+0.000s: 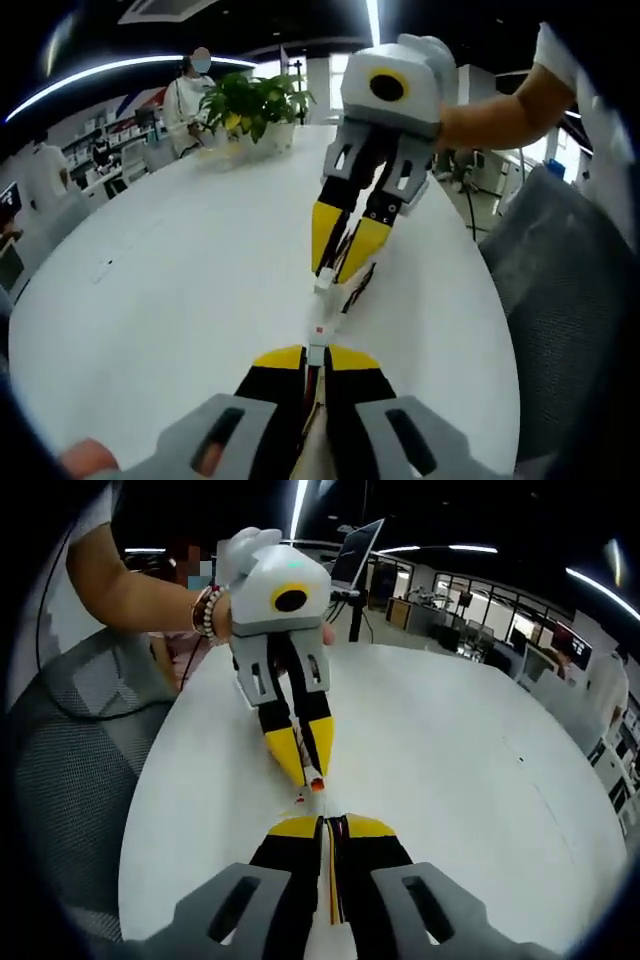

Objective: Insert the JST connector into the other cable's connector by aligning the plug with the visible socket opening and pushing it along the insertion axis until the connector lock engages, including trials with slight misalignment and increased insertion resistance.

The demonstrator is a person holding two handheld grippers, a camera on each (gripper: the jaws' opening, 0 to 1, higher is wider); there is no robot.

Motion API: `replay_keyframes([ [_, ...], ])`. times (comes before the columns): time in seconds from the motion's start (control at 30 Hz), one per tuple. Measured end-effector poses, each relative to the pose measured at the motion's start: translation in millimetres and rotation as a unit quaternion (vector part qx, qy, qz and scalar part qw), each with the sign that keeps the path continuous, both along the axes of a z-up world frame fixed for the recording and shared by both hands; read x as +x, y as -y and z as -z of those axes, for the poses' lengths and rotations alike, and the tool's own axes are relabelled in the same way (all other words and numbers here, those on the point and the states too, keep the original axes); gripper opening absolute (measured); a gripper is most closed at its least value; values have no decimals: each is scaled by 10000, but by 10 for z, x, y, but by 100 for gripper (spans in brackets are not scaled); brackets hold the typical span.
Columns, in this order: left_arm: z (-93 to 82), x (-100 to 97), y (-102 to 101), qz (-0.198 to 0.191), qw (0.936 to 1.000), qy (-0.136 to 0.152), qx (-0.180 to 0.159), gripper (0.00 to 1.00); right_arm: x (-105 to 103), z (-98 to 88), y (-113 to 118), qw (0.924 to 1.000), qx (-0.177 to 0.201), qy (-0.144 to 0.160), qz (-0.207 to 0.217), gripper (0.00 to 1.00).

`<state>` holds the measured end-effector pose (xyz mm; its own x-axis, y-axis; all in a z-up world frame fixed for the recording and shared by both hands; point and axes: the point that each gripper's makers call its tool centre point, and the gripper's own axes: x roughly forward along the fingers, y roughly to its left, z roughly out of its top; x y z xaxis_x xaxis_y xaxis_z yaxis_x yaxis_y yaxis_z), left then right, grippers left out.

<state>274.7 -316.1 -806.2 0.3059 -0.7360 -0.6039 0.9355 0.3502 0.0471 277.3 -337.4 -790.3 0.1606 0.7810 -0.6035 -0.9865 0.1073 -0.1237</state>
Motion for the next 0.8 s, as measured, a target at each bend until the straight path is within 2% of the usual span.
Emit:
replay_keyframes([
  [0.27,-56,-50,67,150,9999,41,33,0,-127,31,-68,9995,-157,98,-263,4],
  [0.8,10,-89,80,300,9993,5,234,0,-191,159,-51,9965,-553,107,-620,4],
])
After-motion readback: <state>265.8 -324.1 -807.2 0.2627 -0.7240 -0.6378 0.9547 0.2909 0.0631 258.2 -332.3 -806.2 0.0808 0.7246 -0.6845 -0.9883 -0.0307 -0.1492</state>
